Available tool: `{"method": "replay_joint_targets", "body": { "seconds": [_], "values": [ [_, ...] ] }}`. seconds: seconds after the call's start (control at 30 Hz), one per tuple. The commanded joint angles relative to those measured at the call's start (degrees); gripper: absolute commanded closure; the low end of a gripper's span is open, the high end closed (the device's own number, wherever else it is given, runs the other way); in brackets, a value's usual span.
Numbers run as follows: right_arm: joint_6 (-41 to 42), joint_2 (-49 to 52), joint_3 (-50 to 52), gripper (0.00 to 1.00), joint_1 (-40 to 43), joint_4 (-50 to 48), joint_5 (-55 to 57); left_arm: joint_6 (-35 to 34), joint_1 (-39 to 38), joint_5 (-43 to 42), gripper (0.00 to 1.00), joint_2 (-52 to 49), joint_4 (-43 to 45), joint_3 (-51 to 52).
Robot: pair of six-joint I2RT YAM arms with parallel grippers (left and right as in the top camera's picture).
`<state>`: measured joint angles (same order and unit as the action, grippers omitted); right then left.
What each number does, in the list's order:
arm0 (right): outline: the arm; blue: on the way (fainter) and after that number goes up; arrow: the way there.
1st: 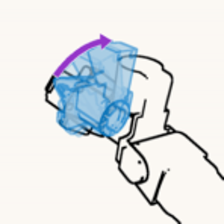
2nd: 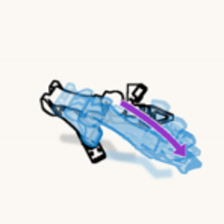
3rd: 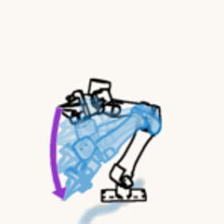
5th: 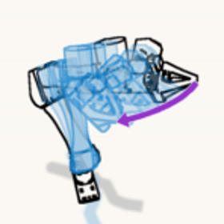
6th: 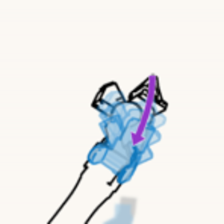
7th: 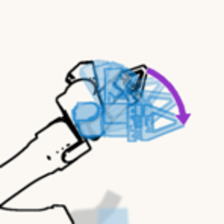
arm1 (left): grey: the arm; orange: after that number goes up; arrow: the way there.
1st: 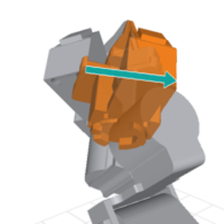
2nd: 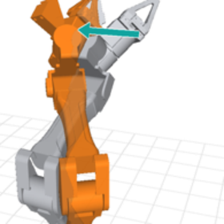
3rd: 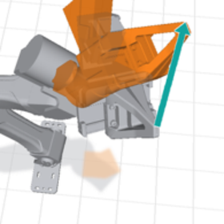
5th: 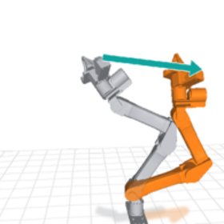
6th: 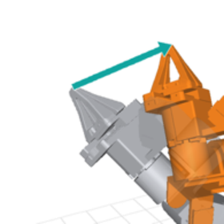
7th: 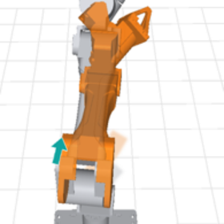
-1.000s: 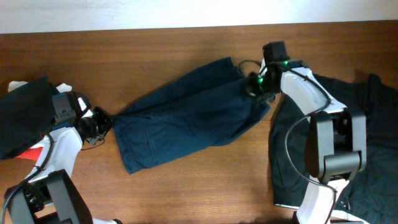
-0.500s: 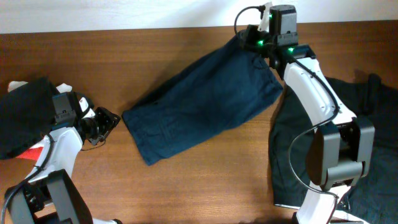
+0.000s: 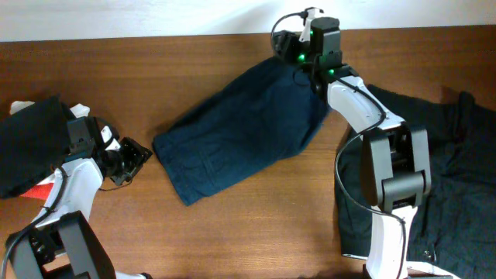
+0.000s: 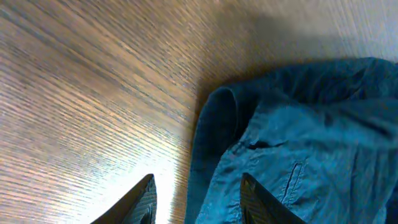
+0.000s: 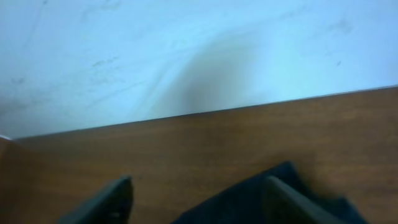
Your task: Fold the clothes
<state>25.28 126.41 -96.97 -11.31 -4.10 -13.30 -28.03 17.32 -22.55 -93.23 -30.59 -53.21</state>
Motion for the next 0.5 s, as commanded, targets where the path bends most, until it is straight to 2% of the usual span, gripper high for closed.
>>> {"method": "replay_joint_targets", "body": {
  "seconds": [0.0,0.2,0.3,0.47],
  "values": [
    [-4.76,0.37,-1.27,0.01,1.44,3.28,0.70,1.18,-0.17,-0.63,0.57,-0.20,-0.20,-0.94],
    [-5.14,-2.69,-1.60,0.01,7.78,19.50,0.66,1.18,-0.17,-0.63,0.57,-0.20,-0.09,-0.94],
    [-5.60,-1.05,-1.55,0.05,11.13,27.12,1.33,1.18,-0.17,-0.63,0.57,-0.20,-0.07,-0.94],
    [-8.76,1.73,-1.55,0.01,12.59,29.90,-2.67,2.03,-0.17,-0.66,0.57,-0.20,-0.15,-0.94]
  ]
}}
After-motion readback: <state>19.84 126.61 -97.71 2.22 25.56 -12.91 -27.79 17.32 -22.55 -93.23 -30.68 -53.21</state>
